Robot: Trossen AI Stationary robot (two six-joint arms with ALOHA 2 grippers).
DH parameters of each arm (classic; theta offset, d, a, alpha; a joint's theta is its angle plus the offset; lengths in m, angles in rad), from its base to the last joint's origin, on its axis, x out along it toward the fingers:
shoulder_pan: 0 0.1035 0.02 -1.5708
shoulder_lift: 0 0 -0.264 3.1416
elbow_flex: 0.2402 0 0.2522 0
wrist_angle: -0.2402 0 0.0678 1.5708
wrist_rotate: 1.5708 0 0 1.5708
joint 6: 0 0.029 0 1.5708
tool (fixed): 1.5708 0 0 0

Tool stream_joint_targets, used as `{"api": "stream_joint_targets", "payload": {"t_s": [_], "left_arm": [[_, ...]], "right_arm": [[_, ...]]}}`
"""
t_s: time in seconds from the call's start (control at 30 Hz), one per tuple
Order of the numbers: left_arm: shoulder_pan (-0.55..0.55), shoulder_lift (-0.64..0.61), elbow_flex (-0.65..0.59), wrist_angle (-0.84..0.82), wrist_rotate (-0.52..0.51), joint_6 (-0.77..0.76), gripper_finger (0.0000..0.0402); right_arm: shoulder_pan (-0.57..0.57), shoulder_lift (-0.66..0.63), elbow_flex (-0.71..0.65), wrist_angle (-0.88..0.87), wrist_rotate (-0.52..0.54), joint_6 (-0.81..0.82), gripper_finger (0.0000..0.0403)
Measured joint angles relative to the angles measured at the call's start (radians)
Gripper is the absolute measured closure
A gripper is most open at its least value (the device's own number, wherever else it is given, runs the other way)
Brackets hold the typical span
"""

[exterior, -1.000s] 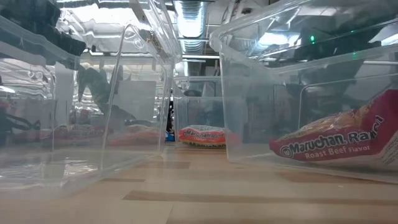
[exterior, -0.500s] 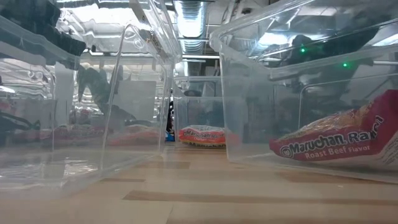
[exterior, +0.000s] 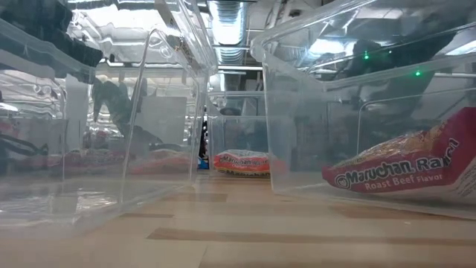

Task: Sort Maruchan noodles
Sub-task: Put the blue noodle pack into the bottom left transparent bin

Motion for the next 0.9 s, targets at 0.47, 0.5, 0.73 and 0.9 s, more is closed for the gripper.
{"api": "stream_joint_targets", "payload": {"t_s": [0.47,0.5,0.73,0.9], "left_arm": [[0.0,0.0,0.0,0.0,0.0,0.0,0.0401],[0.0,0.0,0.0,0.0,0.0,0.0,0.0401],[0.0,0.0,0.0,0.0,0.0,0.0,0.0401],[0.0,0.0,0.0,0.0,0.0,0.0,0.0401]], "right_arm": [[0.033,-0.235,0.15,-0.035,0.073,-0.136,0.0397],[0.043,-0.245,0.166,-0.022,0.084,-0.151,0.0397],[0.155,-0.263,0.255,0.178,0.114,-0.316,0.0397],[0.272,-0.199,0.286,0.389,0.089,-0.427,0.0397]]}}
